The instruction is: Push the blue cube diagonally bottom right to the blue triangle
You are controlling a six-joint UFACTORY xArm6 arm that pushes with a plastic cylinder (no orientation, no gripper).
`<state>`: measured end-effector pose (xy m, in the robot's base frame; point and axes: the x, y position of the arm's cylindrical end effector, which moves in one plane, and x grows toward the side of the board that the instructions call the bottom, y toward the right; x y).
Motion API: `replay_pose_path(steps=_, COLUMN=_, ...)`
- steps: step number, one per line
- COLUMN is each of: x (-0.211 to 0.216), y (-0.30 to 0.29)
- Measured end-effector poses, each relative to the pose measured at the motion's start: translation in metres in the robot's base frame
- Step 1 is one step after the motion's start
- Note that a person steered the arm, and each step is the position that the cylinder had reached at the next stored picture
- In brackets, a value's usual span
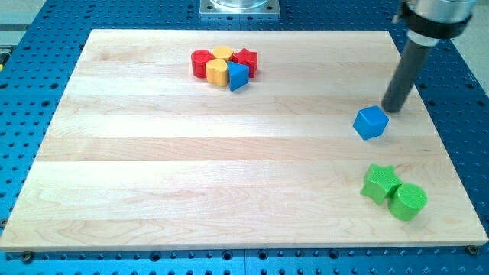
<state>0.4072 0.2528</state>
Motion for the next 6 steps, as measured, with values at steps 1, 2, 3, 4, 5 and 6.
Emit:
replay_pose_path(steps=1, x=0.051, y=-0.016)
replay_pose_path(steps=2, x=0.032, y=-0.16)
replay_pose_path(steps=3, x=-0.037, y=-0.265)
replay_pose_path(steps=4, x=-0.011, y=-0.274)
replay_pose_path(steps=5, x=-0.006, y=-0.219)
replay_pose_path(steps=6, x=0.001, y=-0.137)
